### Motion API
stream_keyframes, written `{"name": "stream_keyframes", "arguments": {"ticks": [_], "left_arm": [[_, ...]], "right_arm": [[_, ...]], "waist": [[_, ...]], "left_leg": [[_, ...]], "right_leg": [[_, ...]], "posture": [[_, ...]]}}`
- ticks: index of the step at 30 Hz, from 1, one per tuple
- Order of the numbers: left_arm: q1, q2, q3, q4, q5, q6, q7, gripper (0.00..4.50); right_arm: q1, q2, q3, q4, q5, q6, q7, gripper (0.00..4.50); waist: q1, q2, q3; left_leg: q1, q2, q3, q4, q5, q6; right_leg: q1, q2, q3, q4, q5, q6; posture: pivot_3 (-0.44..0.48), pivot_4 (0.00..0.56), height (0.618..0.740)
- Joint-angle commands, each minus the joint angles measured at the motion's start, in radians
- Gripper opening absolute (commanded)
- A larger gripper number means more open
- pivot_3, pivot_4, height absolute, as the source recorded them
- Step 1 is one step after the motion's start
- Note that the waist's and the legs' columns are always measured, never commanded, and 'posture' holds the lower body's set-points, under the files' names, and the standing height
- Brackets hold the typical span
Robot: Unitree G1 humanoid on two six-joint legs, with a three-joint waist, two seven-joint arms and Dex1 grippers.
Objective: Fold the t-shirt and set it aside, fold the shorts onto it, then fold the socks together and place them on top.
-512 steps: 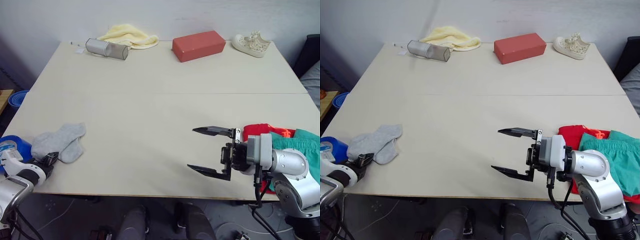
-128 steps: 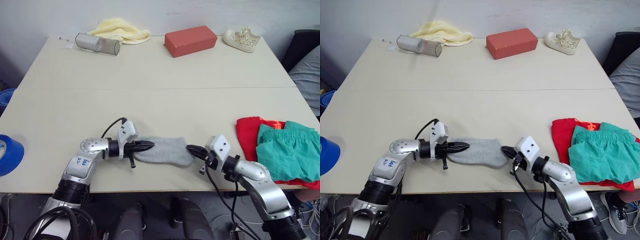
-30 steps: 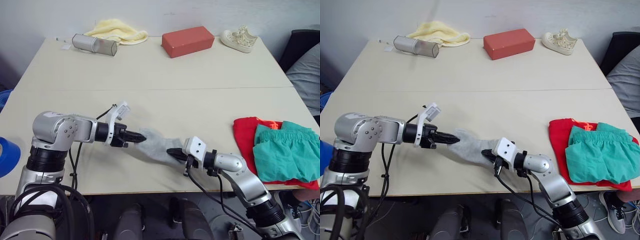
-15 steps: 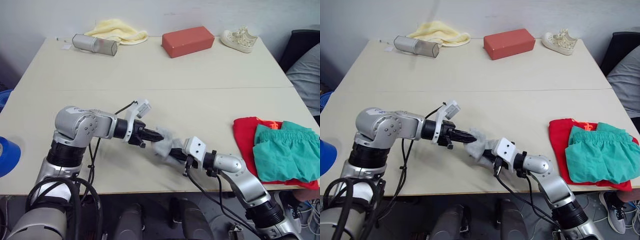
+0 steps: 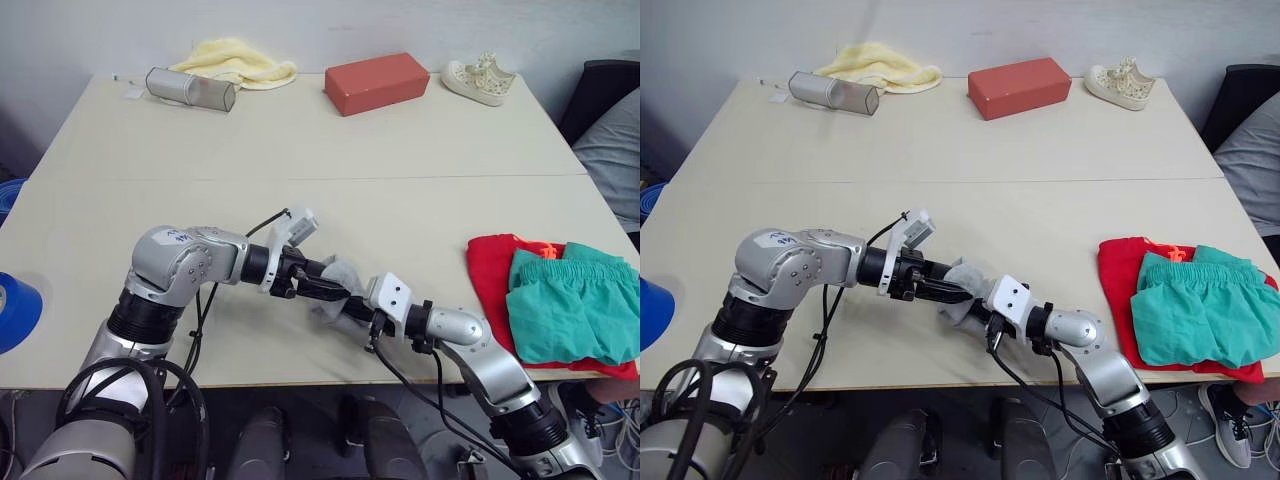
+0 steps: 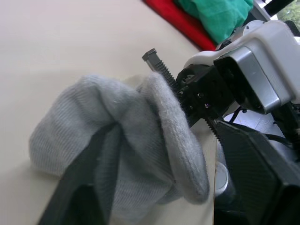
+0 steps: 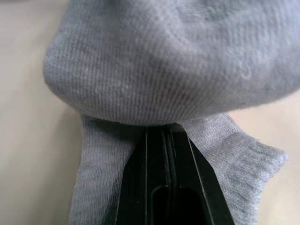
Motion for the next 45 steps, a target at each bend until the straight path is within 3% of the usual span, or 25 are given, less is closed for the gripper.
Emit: {"name": "stream_keyframes", "arguments": {"ticks": [1, 10, 15, 19, 23, 28, 35, 43, 45], "left_arm": [[0.019, -0.005, -0.018, -0.006, 0.024, -0.091, -0.059, 4.48], [0.038, 0.012, -0.071, 0.009, 0.112, -0.241, -0.153, 4.48], [0.063, -0.019, -0.104, 0.012, 0.174, -0.429, -0.229, 4.48], [0.071, -0.079, -0.126, 0.083, 0.231, -0.549, -0.249, 4.48], [0.065, -0.134, -0.159, 0.164, 0.294, -0.673, -0.293, 4.48], [0.075, -0.183, -0.169, 0.210, 0.307, -0.708, -0.337, 4.48], [0.102, -0.230, -0.056, 0.197, 0.271, -0.816, -0.333, 4.48], [0.081, -0.197, 0.027, 0.217, 0.207, -0.743, -0.394, 4.48], [0.081, -0.195, 0.011, 0.240, 0.234, -0.781, -0.421, 3.89]], "right_arm": [[0.013, -0.011, -0.031, -0.055, 0.012, 0.039, -0.010, 0.00], [0.118, -0.105, -0.162, -0.236, 0.136, 0.121, 0.038, 0.00], [0.273, -0.195, -0.359, -0.297, 0.188, 0.161, 0.028, 0.00], [0.367, -0.216, -0.431, -0.312, 0.195, 0.156, 0.014, 0.00], [0.425, -0.194, -0.453, -0.328, 0.198, 0.146, -0.011, 0.00], [0.466, -0.172, -0.459, -0.350, 0.200, 0.140, -0.041, 0.00], [0.518, -0.160, -0.477, -0.368, 0.206, 0.130, -0.055, 0.00], [0.567, -0.147, -0.513, -0.363, 0.226, 0.110, -0.060, 0.00], [0.570, -0.147, -0.514, -0.362, 0.227, 0.107, -0.060, 0.00]], "waist": [[0.000, 0.000, 0.000], [0.005, 0.000, 0.000], [0.016, 0.000, 0.001], [0.028, 0.000, 0.001], [0.027, 0.000, 0.001], [0.025, 0.000, 0.001], [0.026, 0.000, 0.001], [0.026, 0.000, 0.001], [0.026, 0.000, 0.001]], "left_leg": [[0.000, 0.000, 0.000, 0.000, -0.001, 0.001], [-0.002, 0.000, 0.000, 0.000, -0.002, 0.003], [-0.002, 0.000, -0.001, 0.000, -0.002, 0.003], [-0.003, -0.001, 0.000, 0.000, -0.003, 0.005], [-0.003, -0.001, -0.001, 0.000, -0.004, 0.006], [-0.003, -0.001, 0.000, 0.001, -0.003, 0.006], [-0.003, -0.001, 0.000, 0.001, -0.003, 0.007], [-0.003, -0.001, 0.000, 0.001, -0.003, 0.007], [-0.002, -0.001, 0.000, 0.001, -0.003, 0.007]], "right_leg": [[0.000, 0.000, 0.000, 0.000, 0.000, 0.000], [-0.001, 0.000, -0.001, -0.001, 0.000, 0.000], [-0.001, 0.001, -0.001, -0.001, -0.002, 0.002], [-0.001, 0.000, -0.001, -0.003, -0.002, 0.002], [0.000, 0.001, -0.001, -0.005, -0.002, 0.002], [0.000, 0.001, -0.001, -0.005, -0.002, 0.003], [0.000, 0.001, -0.001, -0.005, -0.002, 0.003], [0.001, 0.001, -0.001, -0.005, -0.002, 0.003], [0.001, 0.001, -0.001, -0.005, -0.002, 0.003]], "posture": [[0.000, 0.150, 0.740], [0.000, 0.150, 0.740], [0.000, 0.150, 0.740], [0.000, 0.150, 0.740], [0.000, 0.150, 0.740], [0.000, 0.150, 0.740], [0.000, 0.150, 0.740], [0.000, 0.150, 0.740], [0.000, 0.150, 0.740]]}}
